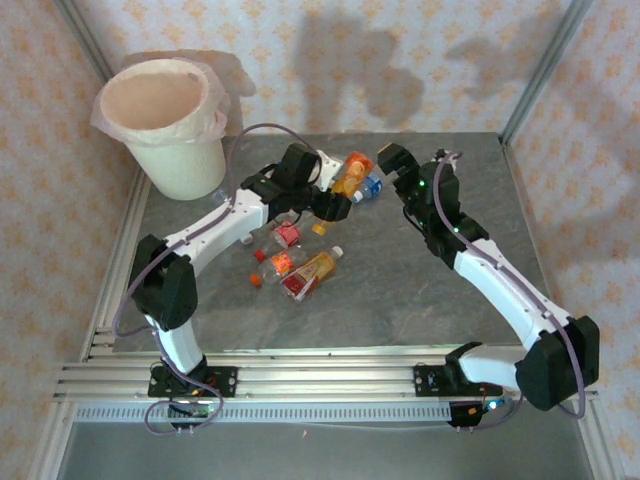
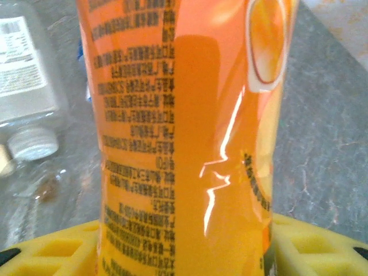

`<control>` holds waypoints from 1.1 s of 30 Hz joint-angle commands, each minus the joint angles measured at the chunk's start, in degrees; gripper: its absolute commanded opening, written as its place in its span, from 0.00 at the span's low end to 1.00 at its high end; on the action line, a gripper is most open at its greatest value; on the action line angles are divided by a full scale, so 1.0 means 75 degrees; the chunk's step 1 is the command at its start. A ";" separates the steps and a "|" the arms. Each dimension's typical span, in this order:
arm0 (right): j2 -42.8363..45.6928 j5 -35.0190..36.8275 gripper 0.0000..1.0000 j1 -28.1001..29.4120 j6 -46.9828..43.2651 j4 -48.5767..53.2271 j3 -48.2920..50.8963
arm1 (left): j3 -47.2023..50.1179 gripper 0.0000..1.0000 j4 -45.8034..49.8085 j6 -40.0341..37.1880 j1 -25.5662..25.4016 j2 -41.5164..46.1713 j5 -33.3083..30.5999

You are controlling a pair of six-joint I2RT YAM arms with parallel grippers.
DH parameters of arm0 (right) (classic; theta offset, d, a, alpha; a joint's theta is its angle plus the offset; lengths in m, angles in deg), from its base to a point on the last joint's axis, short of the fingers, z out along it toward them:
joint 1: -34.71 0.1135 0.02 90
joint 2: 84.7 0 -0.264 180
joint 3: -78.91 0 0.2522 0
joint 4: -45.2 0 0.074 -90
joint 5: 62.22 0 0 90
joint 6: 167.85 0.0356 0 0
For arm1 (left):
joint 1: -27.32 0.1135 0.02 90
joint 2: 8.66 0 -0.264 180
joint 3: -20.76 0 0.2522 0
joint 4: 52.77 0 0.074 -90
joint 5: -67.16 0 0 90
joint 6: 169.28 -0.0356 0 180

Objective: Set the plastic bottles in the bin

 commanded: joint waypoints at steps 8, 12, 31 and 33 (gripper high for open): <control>-0.0214 -0.0393 0.99 -0.0010 -0.1507 0.0278 -0.0337 | 0.0444 0.58 -0.0579 0.0934 0.0646 0.1059 -0.1230; -0.0403 -0.0554 0.99 -0.0013 -0.1564 0.0515 -0.0456 | 0.0334 0.59 -0.0458 0.0958 0.0938 0.1424 -0.2181; -0.0521 -0.0946 0.99 -0.0009 -0.1366 0.0628 -0.0578 | -0.1547 0.59 -0.2251 -0.0811 0.2563 0.1814 -0.5956; -0.0526 -0.0946 0.99 -0.0008 -0.1375 0.0702 -0.0590 | -0.1802 0.59 -0.2398 -0.0912 0.2878 0.1609 -0.5780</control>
